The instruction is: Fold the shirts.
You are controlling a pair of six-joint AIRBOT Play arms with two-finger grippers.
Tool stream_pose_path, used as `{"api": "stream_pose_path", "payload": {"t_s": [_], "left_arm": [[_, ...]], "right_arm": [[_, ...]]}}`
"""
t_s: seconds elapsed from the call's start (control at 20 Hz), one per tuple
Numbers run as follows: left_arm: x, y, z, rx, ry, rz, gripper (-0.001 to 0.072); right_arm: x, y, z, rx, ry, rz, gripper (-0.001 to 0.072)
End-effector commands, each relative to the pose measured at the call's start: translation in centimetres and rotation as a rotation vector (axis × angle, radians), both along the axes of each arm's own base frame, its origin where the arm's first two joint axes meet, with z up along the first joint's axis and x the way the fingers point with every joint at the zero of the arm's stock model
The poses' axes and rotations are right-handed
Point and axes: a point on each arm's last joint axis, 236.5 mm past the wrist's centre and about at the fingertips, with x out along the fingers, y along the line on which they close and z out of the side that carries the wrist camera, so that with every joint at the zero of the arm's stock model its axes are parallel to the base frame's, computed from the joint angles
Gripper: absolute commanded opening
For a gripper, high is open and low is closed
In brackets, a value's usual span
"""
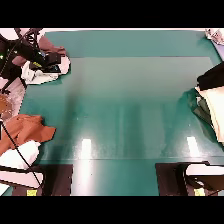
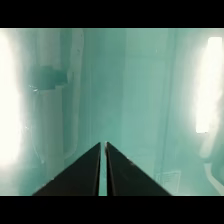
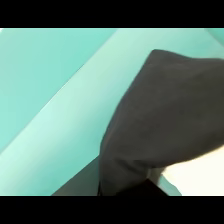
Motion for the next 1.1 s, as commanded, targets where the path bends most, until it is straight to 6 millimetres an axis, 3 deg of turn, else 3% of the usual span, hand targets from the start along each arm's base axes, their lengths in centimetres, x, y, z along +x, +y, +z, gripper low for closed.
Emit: {"api": "stream_pose_path", "payload": {"t_s": [0.0,0.2,0.4,0.5,0.7,0.85,0.95,1.05], "left_arm": [[-0.1,-0.1,0.0,-0.002,0.003,0.000,0.0081],[0.0,-0.1,0.0,-0.002,0.002,-0.001,0.0081],[0.2,-0.1,0.1,-0.004,-0.009,0.002,0.0081],[0.2,-0.1,0.1,-0.004,-0.007,0.001,0.0081],[0.2,-0.1,0.1,-0.004,-0.008,0.001,0.0081],[0.2,-0.1,0.1,-0.003,-0.009,0.001,0.0081],[0.2,-0.1,0.1,-0.003,-0.009,0.001,0.0082],[0.2,-0.1,0.1,-0.003,-0.008,-0.001,0.0081]], "right_arm": [[-2.8,-2.3,0.3,0.034,0.014,-0.107,0.0013],[-6.6,-4.4,1.0,0.076,0.034,-0.212,0.0013],[-12.9,-6.8,-1.5,0.098,0.221,-0.351,0.0013],[-14.8,-7.8,-2.5,0.113,0.265,-0.399,0.0014],[-17.8,-7.5,-8.8,0.239,0.439,-0.421,0.0017],[-21.5,-8.9,-13.5,0.175,0.645,-0.441,0.0017],[-25.0,-10.7,-15.0,0.067,0.802,-0.467,0.0018],[-27.0,-10.8,-16.3,0.093,0.856,-0.497,0.0023]]}}
